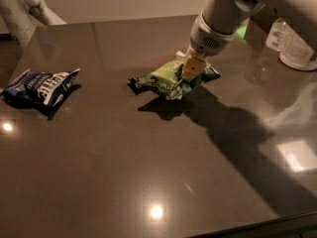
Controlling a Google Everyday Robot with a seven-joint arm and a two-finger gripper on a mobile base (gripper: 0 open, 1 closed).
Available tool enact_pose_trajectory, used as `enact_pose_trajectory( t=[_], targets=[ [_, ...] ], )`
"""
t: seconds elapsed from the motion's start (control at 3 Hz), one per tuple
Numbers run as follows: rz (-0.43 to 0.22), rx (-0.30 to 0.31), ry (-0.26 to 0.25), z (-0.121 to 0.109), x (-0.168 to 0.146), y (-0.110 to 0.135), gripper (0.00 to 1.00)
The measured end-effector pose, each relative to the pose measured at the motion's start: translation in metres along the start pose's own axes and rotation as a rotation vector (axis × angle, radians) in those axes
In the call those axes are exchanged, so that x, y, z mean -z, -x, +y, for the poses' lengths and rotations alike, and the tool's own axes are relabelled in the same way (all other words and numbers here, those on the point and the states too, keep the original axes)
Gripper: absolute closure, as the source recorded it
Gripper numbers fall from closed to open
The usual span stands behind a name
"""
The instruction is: Move green jalapeno chip bag near rxbar chocolate
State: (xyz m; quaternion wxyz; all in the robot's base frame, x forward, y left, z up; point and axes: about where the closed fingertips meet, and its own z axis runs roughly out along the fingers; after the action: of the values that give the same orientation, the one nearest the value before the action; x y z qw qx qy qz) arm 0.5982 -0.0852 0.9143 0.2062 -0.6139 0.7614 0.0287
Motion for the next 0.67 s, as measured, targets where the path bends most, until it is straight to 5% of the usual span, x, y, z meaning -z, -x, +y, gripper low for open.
enact_pose_trajectory(
  t=[0.33, 0.67],
  targets=[
    [0.0, 0.002, 0.001, 0.0006, -0.0007, 0.0006, 0.04],
    [0.0, 0.003, 0.001, 0.0008, -0.0012, 0.0011, 0.0]
  ],
)
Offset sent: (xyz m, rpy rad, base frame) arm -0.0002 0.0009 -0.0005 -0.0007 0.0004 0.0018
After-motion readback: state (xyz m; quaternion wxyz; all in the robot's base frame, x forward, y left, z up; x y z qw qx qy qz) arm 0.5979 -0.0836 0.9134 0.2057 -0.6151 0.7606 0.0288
